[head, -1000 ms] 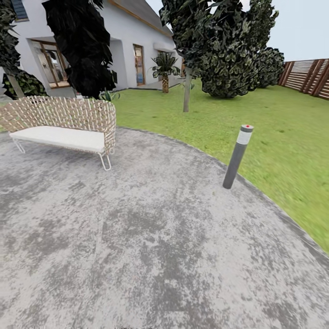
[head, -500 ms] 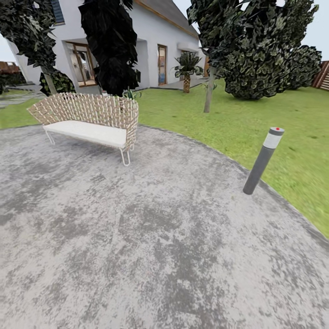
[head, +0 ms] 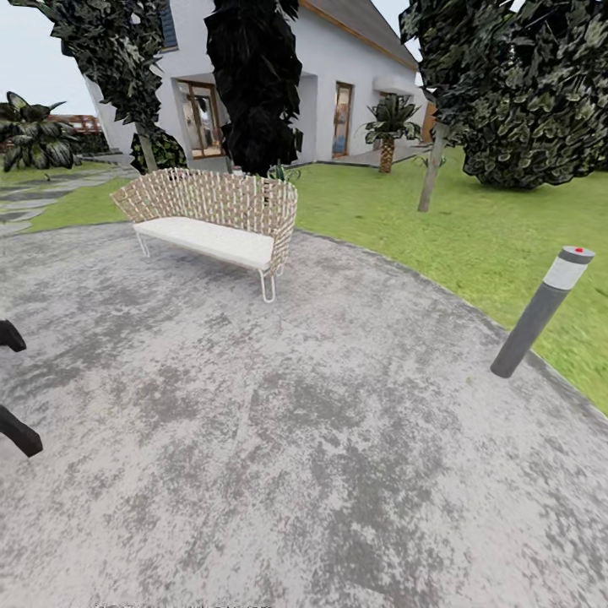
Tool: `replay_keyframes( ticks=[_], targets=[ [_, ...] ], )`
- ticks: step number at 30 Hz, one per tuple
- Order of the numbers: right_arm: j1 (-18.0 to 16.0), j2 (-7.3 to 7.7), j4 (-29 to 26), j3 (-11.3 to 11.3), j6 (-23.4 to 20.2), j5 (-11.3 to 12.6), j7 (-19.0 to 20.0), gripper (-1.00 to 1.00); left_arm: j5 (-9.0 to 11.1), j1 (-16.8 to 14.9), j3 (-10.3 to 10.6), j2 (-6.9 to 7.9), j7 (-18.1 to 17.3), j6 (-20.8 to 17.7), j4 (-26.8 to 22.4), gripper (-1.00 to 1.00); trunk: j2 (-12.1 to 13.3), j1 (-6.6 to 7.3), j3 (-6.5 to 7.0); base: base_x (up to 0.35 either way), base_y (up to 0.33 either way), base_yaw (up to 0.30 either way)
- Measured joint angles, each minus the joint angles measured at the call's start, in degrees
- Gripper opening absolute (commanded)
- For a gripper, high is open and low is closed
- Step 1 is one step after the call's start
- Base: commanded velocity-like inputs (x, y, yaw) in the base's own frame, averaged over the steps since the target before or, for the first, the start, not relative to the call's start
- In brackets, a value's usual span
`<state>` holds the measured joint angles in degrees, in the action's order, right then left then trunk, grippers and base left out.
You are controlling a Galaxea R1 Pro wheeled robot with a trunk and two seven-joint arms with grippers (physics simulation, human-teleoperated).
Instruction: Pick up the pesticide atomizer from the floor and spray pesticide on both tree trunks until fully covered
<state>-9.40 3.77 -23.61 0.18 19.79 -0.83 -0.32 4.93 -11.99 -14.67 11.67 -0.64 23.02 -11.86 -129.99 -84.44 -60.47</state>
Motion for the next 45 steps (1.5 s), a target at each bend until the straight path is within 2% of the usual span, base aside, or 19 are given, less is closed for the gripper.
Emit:
replay_keyframes(
  ticks=[15,31,45],
  targets=[
    [0.0,0.00,-0.1,0.1,0.0,0.0,0.0,1.00,0.1,0.0,0.0,-0.05,0.0,0.0,0.0,1.00,0.0,0.00,0.12,0.000,0.000,0.283],
    [0.0,0.00,0.0,0.1,0.0,0.0,0.0,1.00,0.1,0.0,0.0,-0.17,0.0,0.0,0.0,1.00,0.0,0.00,1.09,0.004,0.000,0.205],
    [0.0,0.25,-0.1,0.1,-0.1,0.0,0.4,1.00,0.2,0.0,0.0,-0.18,0.0,0.0,0.0,1.00,0.0,0.02,1.81,0.211,-0.154,0.114]
  ],
)
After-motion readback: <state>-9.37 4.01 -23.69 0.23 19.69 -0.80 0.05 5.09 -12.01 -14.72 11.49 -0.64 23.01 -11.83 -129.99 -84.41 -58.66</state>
